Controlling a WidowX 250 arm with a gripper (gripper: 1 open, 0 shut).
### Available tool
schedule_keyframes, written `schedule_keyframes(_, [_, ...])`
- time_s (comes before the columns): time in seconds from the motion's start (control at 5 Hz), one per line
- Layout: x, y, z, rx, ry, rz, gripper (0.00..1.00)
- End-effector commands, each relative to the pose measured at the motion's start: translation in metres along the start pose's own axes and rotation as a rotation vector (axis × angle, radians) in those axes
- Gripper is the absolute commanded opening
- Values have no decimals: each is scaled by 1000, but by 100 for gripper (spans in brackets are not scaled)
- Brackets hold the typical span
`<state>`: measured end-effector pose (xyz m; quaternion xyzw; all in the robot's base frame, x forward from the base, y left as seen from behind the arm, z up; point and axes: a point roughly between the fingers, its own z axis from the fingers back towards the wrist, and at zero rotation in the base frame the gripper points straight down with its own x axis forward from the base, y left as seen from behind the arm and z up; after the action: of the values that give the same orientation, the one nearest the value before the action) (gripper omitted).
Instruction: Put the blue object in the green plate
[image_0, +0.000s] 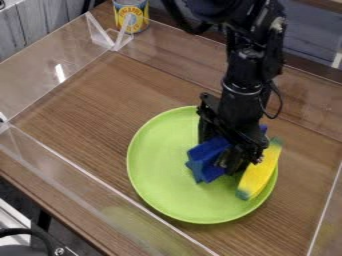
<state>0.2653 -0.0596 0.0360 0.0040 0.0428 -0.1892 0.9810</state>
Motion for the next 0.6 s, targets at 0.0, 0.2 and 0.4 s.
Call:
schedule_keyframes(0.0, [0,5,12,10,-25,16,0])
schedule_keyframes(0.2, [-1,8,19,16,-25,30,0])
schedule_keyframes(0.4, [-2,11,25,21,-27,43,0])
